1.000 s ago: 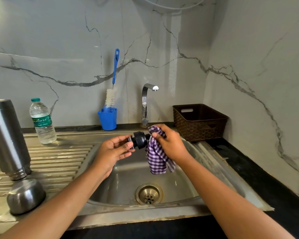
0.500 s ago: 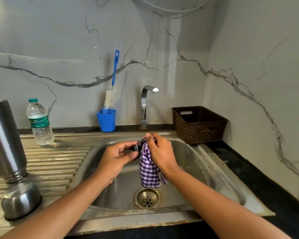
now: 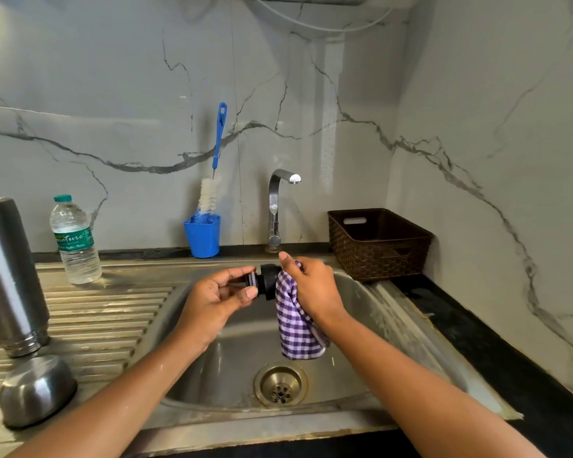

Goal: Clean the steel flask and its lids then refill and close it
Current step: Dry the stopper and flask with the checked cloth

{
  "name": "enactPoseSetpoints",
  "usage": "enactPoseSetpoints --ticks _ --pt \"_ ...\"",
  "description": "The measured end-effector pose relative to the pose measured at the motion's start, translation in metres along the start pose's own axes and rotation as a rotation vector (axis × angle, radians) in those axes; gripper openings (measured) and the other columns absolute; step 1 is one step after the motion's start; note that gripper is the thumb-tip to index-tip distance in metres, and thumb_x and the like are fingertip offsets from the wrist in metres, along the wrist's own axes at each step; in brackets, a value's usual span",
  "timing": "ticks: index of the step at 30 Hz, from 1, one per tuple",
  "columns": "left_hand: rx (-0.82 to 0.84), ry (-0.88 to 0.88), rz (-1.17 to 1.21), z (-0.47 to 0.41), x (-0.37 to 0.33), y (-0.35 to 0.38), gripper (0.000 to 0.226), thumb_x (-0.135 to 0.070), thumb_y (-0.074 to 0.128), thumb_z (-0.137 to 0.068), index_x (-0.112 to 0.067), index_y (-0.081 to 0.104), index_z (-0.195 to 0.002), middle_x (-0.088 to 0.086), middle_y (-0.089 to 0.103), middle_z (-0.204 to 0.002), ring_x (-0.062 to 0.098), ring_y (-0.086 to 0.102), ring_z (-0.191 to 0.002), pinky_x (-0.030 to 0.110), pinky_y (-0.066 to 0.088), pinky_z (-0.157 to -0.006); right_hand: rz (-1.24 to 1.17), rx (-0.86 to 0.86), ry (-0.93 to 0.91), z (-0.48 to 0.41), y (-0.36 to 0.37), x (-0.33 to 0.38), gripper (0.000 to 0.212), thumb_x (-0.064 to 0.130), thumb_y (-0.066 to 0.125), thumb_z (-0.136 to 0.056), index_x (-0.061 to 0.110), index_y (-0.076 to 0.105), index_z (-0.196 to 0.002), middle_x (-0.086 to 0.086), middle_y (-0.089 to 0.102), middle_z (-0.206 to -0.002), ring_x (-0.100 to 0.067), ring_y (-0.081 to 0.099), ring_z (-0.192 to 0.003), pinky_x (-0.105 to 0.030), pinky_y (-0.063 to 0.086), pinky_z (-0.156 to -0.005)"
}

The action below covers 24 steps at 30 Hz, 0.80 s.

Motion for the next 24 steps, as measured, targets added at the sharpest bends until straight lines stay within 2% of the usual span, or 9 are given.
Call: enactPoseSetpoints --ticks 4,8,11,15,17,19,21,23,24 --pt "-0.021 0.049 -0.045 0.005 0.001 0.003 0.04 -0.014 0.071 -0.069 -0.025 0.064 -0.107 -0.003 0.074 -0.098 0.016 0.069 -0.092 0.021 0.056 -0.075 -0.024 -0.005 0.061 -0.003 0.006 -0.01 0.05 0.047 0.049 -0.093 0.019 0.033 -0.055 0.004 0.037 -0.051 -0.01 0.034 -0.05 -0.027 0.033 -0.055" --pt "-0.012 0.039 -0.041 0.004 0.003 0.001 0.064 -0.027 0.085 -0.059 -0.03 0.061 -0.118 -0.002 0.069 -0.115 0.013 0.063 -0.109 0.028 0.051 -0.091 -0.277 0.017 0.277 -0.004 0.016 -0.021 0.047 0.043 0.051 -0.094 0.012 0.046 -0.058 -0.001 0.05 -0.053 -0.016 0.048 -0.055 -0.03 0.043 -0.064" --pt "0.036 0.056 -0.049 0.004 0.004 0.005 0.074 -0.019 0.081 -0.061 -0.036 0.054 -0.127 -0.003 0.062 -0.126 0.011 0.056 -0.12 0.025 0.049 -0.094 -0.544 0.085 0.39 -0.002 0.023 -0.024 0.035 0.017 0.053 -0.095 0.012 0.06 -0.061 -0.001 0.058 -0.054 -0.016 0.055 -0.055 -0.025 0.048 -0.059" --pt "0.056 0.079 -0.007 0.002 0.001 0.008 0.073 -0.013 0.077 -0.066 -0.038 0.051 -0.128 0.002 0.065 -0.123 0.015 0.059 -0.116 0.029 0.048 -0.098 -0.532 0.172 0.364 -0.001 0.028 -0.018 0.02 0.001 0.054 -0.09 0.011 0.068 -0.079 -0.005 0.065 -0.067 -0.015 0.06 -0.061 -0.021 0.052 -0.059" --pt "0.049 0.076 0.05 0.001 -0.001 0.006 0.072 -0.023 0.083 -0.065 -0.035 0.052 -0.128 0.001 0.065 -0.122 0.016 0.06 -0.115 0.028 0.049 -0.096 -0.478 0.244 0.367 0.001 0.03 -0.018 0.022 -0.001 0.056 -0.087 0.009 0.064 -0.07 -0.007 0.062 -0.062 -0.019 0.057 -0.059 -0.029 0.051 -0.063" --pt "0.014 0.067 0.102 0.0 -0.001 0.003 0.081 -0.028 0.087 -0.055 -0.029 0.053 -0.128 -0.002 0.066 -0.12 0.013 0.061 -0.112 0.024 0.05 -0.091 -0.332 0.297 0.331 0.003 0.031 -0.018 0.034 0.007 0.057 -0.09 0.012 0.054 -0.056 -0.003 0.054 -0.052 -0.016 0.049 -0.054 -0.031 0.044 -0.062" --pt "-0.029 0.055 0.115 -0.002 -0.001 0.0 0.081 -0.027 0.084 -0.049 -0.025 0.054 -0.125 -0.005 0.068 -0.116 0.01 0.063 -0.108 0.021 0.051 -0.088 -0.163 0.283 0.312 0.0 0.028 -0.018 0.046 0.029 0.056 -0.094 0.017 0.043 -0.051 0.005 0.043 -0.047 -0.009 0.039 -0.048 -0.026 0.036 -0.059" --pt "-0.057 0.04 0.109 -0.003 0.0 -0.004 0.076 -0.029 0.083 -0.046 -0.023 0.057 -0.116 -0.008 0.07 -0.109 0.009 0.064 -0.103 0.019 0.051 -0.083 -0.135 0.28 0.406 -0.003 0.015 -0.018 0.044 0.046 0.048 -0.094 0.018 0.051 -0.061 0.004 0.052 -0.058 -0.008 0.049 -0.056 -0.024 0.039 -0.065" --pt "-0.066 0.028 0.1 -0.004 0.001 -0.006 0.072 -0.031 0.083 -0.044 -0.024 0.059 -0.112 -0.008 0.071 -0.106 0.009 0.065 -0.1 0.02 0.052 -0.081 -0.21 0.288 0.491 -0.003 0.007 -0.02 0.043 0.048 0.044 -0.095 0.018 0.055 -0.067 0.001 0.057 -0.063 -0.011 0.054 -0.061 -0.025 0.042 -0.068"
Point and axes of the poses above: each hand's wrist, its own z-axis away from the middle knuckle, its own y-axis out of the palm, x = y × z, the point moved 3 cm from there along -z, towards the middle knuckle
